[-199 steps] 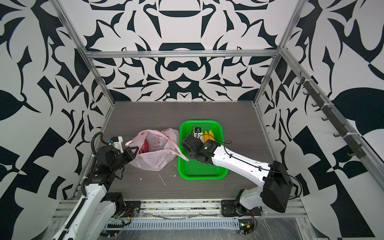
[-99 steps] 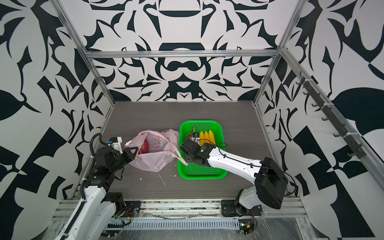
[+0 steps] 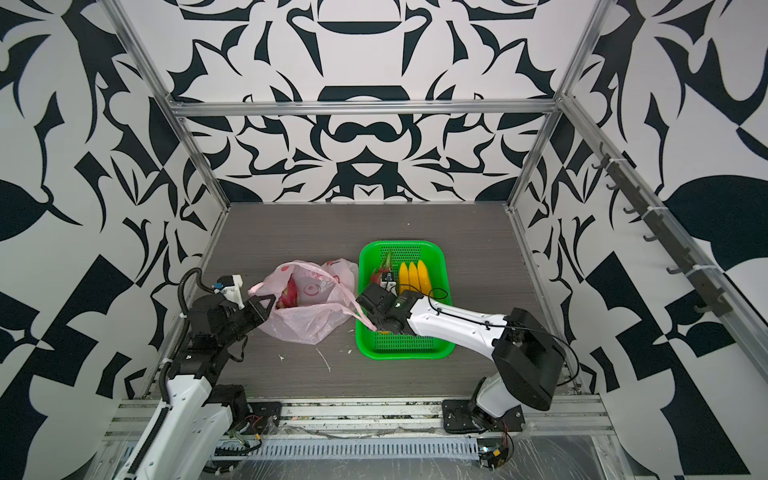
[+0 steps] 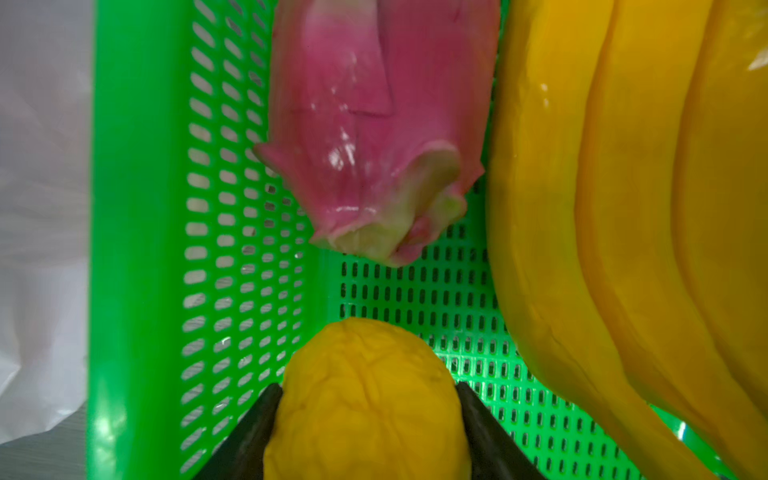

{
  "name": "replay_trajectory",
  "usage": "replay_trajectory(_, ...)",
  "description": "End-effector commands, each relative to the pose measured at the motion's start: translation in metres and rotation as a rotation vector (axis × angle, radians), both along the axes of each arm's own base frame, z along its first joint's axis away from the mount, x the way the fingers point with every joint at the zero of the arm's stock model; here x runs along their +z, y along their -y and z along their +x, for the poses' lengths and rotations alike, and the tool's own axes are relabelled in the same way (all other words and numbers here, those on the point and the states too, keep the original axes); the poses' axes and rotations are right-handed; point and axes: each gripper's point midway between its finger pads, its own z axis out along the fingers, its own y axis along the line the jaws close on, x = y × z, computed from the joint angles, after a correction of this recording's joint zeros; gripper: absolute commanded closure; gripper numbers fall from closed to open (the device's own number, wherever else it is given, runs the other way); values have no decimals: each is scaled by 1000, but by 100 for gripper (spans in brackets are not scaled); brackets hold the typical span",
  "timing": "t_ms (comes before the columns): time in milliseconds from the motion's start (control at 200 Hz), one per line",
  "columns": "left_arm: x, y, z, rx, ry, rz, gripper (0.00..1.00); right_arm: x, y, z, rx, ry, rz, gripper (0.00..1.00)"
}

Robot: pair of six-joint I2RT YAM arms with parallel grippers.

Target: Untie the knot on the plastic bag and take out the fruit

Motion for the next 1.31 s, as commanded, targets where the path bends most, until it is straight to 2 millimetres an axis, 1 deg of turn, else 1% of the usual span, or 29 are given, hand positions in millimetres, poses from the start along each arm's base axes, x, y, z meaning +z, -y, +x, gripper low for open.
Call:
replay_trajectory(0, -2, -2, -1, 10, -6, 2, 100, 1, -6, 2, -3, 11, 26, 59)
replay_trajectory(360, -4, -2, -2, 12, -14, 3, 100, -13, -8, 2, 1, -9, 13, 53)
replay_trajectory(540, -6, -1, -2, 8, -14, 1, 100, -19, -5, 0, -5, -21, -1, 48)
replay_trajectory(610, -6, -1, -2, 8, -15, 2, 100, -21, -4, -1, -8, -23, 2, 44)
replay_trajectory(715, -7, -1, -1, 7, -19, 2, 100, -20, -4, -1, -12, -15, 8, 39)
replay_trajectory(890, -9, -1, 0, 5, -21, 1, 100, -19, -3, -1, -13, -10, 8, 33)
replay_trajectory(1140, -11, 0, 2, 1, -25, -1, 100, -20, -2, 0, -10, -8, 3, 27)
replay_trajectory(1300, -12, 0, 2, -1, -27, 1, 100, -16, -3, 1, -8, 3, 6, 23)
